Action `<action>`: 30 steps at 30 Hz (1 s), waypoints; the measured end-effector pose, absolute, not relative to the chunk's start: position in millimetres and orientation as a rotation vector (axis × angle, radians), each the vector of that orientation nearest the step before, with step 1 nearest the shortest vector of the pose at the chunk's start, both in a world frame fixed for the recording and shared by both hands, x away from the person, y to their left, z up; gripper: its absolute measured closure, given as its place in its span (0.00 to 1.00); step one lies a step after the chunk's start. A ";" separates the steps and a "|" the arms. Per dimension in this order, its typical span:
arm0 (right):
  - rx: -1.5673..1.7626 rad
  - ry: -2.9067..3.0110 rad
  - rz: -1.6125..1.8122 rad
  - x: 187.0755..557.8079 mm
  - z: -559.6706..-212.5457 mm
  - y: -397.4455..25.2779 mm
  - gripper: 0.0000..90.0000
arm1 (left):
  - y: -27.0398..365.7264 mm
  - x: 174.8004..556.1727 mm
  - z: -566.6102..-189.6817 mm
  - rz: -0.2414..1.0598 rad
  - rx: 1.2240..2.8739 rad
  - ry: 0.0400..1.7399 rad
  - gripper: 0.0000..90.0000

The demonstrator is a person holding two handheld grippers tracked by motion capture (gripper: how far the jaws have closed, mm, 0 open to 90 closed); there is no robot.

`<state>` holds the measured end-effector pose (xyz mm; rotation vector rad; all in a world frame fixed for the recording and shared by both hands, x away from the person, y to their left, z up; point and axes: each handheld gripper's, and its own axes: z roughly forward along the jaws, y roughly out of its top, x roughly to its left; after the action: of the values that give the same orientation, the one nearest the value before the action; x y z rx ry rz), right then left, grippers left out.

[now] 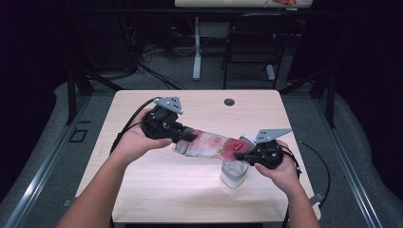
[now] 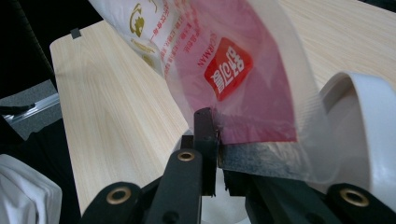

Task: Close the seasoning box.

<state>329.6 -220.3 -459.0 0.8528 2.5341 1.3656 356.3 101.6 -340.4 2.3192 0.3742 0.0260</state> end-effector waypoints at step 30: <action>0.857 2.535 1.368 329.8 -459.5 -220.4 0.95 | 99.3 356.3 -338.9 0.023 2.323 0.370 0.87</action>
<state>329.8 -220.4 -459.5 0.8566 2.5353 1.3675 356.3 99.3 -338.9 2.3229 0.3699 0.0234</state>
